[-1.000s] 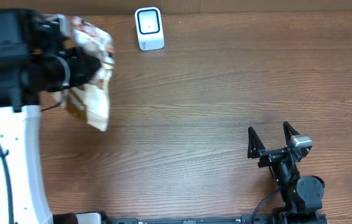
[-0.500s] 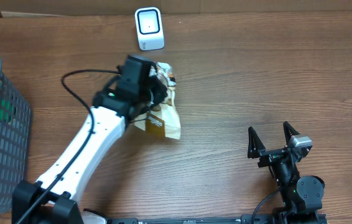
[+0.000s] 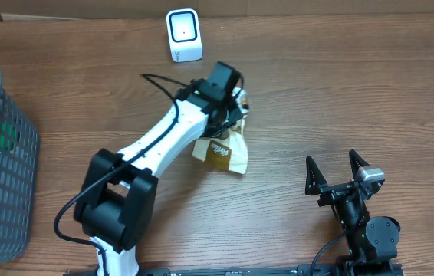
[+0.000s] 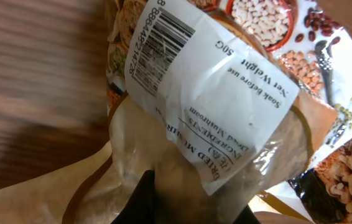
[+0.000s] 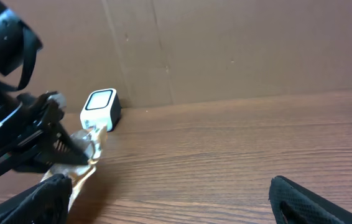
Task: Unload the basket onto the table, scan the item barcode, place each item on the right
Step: 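Lift the bean bag out and place it on the table center, then release the bag and move the left gripper back into the basket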
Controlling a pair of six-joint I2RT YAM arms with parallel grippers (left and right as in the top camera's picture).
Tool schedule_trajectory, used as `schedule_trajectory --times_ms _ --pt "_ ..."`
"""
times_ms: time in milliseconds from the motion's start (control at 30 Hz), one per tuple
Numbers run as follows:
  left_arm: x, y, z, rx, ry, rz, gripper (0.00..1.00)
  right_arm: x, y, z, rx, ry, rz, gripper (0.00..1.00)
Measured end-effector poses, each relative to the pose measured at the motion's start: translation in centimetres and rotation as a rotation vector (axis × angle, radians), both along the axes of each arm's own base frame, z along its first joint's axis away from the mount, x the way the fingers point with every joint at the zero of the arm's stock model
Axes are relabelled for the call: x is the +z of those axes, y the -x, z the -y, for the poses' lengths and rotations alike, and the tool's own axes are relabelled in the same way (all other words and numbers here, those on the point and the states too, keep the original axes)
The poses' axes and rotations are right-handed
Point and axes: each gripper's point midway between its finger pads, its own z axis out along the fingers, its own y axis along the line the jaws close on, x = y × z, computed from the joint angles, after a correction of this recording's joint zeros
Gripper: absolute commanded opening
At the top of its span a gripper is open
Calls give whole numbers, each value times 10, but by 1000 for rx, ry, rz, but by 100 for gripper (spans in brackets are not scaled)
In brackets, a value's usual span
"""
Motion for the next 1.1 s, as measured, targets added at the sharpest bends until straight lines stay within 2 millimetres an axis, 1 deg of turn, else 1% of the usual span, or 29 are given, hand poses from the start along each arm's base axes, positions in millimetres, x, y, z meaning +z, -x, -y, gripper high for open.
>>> schedule_trajectory --times_ms 33,67,133,200,267,300,367,400,433,567,600,633,667,700,733,800,867,933,1000,1033,1067,1100 --pt "5 -1 7 -17 -4 21 80 0 0 0 0 0 0 100" --pt "8 -1 12 -28 -7 38 100 0 0 0 0 0 0 100" --pt "10 -1 17 -42 -17 53 100 0 0 0 0 0 0 100" --pt "10 -1 16 -63 -30 62 100 0 0 0 0 0 0 100" --pt "10 -1 10 -90 -51 59 100 0 0 0 0 0 -1 100" --pt "12 -1 4 -109 -75 44 100 0 0 0 0 0 0 100" --pt "20 0 -5 -133 -107 20 100 0 0 0 0 0 -1 100" --pt "28 -1 -9 -150 -124 11 100 0 0 0 0 0 0 100" --pt "38 -3 -13 -169 -135 13 99 0 0 0 0 0 -1 100" --pt "101 -16 -33 -253 -181 59 100 0 0 0 0 0 0 100" --pt "119 -17 -41 -274 -193 69 100 0 0 0 0 0 0 100" --pt "131 -18 -48 -284 -200 77 99 0 0 0 0 0 -1 100" --pt "149 -17 -59 -305 -204 81 94 0 0 0 0 1 1 100" --pt "165 -20 -70 -316 -205 105 91 0 0 0 0 1 1 100" --pt "180 -17 -87 -312 -213 101 89 0 0 0 0 0 1 100" --pt "205 -14 -123 -275 -228 101 90 0 0 0 0 0 0 100" --pt "231 -13 -163 -196 -235 125 92 0 0 0 0 0 0 100" --pt "261 -12 -212 -75 -238 186 95 0 0 0 0 0 0 100" --pt "281 -6 -256 41 -235 226 95 0 0 0 0 0 0 100" --pt "287 -1 -270 80 -232 238 96 0 0 0 0 0 0 100" --pt "295 6 -294 145 -220 254 97 0 0 0 0 1 0 100" --pt "301 13 -312 195 -213 267 98 0 0 0 0 0 0 100"
